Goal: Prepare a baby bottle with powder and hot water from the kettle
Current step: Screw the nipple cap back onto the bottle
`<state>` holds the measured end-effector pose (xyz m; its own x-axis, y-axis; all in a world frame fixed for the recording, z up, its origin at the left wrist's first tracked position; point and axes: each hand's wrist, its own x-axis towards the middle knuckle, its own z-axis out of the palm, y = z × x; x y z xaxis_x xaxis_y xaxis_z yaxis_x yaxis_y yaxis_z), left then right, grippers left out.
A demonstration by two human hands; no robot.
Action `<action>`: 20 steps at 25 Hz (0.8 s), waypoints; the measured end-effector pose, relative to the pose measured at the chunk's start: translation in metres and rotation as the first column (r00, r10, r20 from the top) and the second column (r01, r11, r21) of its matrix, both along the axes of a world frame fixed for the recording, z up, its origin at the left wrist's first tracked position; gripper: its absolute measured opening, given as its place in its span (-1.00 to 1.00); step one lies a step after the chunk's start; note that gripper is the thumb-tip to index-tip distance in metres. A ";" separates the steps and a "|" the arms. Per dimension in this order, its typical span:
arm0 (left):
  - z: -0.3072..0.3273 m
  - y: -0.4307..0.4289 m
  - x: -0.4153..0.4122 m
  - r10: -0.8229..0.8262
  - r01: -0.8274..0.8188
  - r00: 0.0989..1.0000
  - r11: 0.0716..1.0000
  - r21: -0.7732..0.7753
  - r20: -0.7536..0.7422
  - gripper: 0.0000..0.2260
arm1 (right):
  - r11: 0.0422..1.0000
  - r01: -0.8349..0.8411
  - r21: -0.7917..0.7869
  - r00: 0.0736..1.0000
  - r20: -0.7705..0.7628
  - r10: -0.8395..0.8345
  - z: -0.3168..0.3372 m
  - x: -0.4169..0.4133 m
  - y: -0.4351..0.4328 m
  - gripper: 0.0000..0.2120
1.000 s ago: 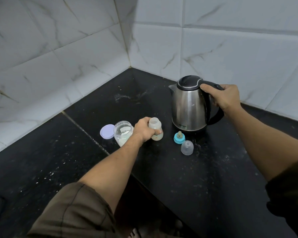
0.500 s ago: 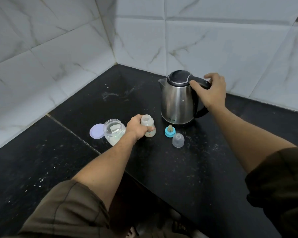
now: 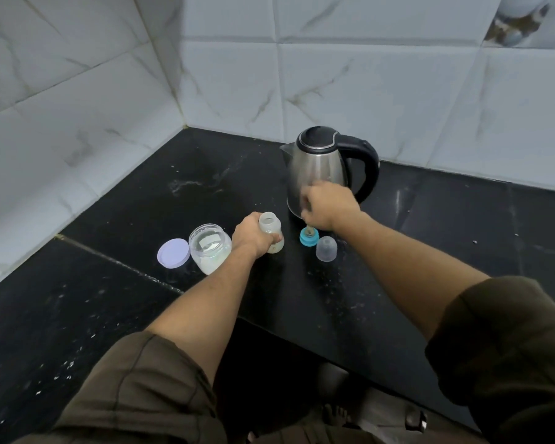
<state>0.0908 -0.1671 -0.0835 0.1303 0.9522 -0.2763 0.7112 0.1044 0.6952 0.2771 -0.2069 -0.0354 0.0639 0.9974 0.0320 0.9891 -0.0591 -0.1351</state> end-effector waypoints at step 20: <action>-0.011 -0.005 -0.010 -0.001 -0.002 0.998 0.999 0.040 0.068 -0.51 | 0.948 0.179 -0.264 0.981 0.120 -0.152 -0.058 -0.030 0.004 -0.77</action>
